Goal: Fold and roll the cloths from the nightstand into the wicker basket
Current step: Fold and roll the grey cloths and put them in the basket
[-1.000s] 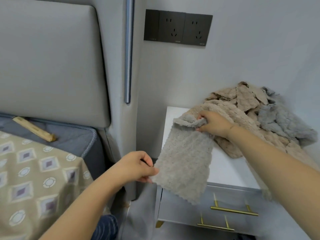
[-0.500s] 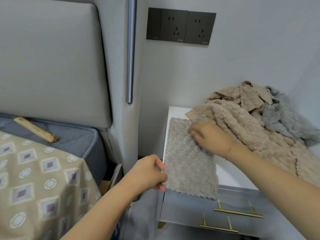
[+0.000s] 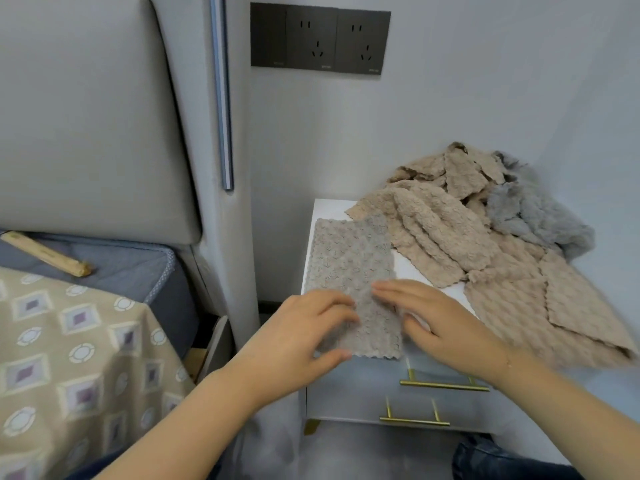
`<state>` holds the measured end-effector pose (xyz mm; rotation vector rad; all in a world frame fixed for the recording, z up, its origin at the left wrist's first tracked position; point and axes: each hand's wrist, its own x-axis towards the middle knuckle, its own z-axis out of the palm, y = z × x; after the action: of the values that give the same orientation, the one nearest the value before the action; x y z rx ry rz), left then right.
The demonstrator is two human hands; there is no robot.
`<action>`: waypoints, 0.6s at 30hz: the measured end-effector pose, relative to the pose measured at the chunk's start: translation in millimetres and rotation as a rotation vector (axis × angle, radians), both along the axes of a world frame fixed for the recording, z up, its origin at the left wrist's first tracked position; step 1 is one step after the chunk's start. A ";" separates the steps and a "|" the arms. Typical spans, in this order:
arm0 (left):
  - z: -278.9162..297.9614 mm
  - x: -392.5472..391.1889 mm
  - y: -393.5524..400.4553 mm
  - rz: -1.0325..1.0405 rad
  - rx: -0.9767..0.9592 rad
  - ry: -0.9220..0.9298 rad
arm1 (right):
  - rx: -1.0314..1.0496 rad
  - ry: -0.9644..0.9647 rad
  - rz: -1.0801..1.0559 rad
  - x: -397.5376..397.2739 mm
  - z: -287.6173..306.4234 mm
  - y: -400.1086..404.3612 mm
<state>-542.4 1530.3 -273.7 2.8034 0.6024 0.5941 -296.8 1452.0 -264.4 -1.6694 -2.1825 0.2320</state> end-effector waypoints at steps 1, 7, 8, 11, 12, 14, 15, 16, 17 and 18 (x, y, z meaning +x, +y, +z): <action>-10.8 -1.0 4.1 -0.007 0.063 0.069 | -0.053 0.016 0.000 3.4 -7.1 -9.5; -54.4 -8.8 18.2 0.052 0.101 0.164 | -0.023 -0.219 0.026 13.3 -45.4 -20.8; -54.3 -7.8 18.2 0.050 0.122 0.121 | 0.032 -0.229 0.006 12.2 -48.8 -19.4; -50.4 -3.8 18.7 0.068 0.226 0.062 | 0.197 -0.269 -0.025 3.4 -58.6 -15.7; -49.4 -3.4 18.7 0.074 0.261 0.061 | 0.252 -0.297 -0.019 -0.2 -60.3 -14.7; -49.5 -2.8 18.6 0.077 0.319 0.070 | 0.346 -0.358 0.006 -5.1 -63.8 -12.3; -49.4 -2.7 19.0 0.077 0.338 0.075 | 0.372 -0.363 0.019 -6.5 -65.0 -10.5; -49.6 -2.7 19.8 0.075 0.348 0.080 | 0.384 -0.342 0.029 -7.7 -67.1 -8.8; -48.8 -2.9 21.2 0.071 0.349 0.082 | 0.395 -0.304 0.037 -8.8 -68.9 -7.0; -47.2 -3.4 22.5 0.066 0.329 0.083 | 0.406 -0.256 0.043 -10.0 -70.6 -5.3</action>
<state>-545.8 1552.9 -321.0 3.1396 0.6699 0.6439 -306.8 1446.6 -335.0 -1.4850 -2.2534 -0.4097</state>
